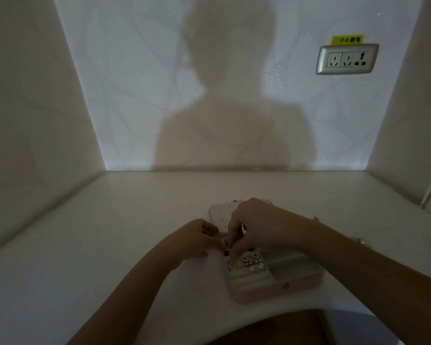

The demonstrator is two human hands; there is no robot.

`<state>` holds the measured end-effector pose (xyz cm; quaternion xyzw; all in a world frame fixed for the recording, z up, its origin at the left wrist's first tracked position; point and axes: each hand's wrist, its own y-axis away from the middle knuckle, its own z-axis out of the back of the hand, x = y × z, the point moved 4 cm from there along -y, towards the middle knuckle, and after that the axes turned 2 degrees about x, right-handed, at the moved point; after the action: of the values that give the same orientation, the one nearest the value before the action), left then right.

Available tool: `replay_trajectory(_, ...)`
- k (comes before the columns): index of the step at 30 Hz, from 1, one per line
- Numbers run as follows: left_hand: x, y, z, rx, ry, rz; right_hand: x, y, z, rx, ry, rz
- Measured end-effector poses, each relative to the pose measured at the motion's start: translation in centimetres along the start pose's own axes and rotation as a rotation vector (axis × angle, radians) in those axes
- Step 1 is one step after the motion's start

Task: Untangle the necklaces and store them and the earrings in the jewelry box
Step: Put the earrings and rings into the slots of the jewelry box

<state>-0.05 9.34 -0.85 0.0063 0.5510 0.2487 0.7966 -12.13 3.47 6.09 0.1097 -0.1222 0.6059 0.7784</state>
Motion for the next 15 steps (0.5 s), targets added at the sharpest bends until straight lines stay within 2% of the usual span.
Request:
replay_trajectory(9,-0.1,0.6,0.1,0.057,-0.012,-0.045,-1.2,0.9,-3.0,-0.086,-0.101,-0.299)
replay_trajectory(15,0.1,0.6,0.0,0.065,-0.031,-0.049,-1.4,0.7,-3.6,-0.082,-0.161,-0.378)
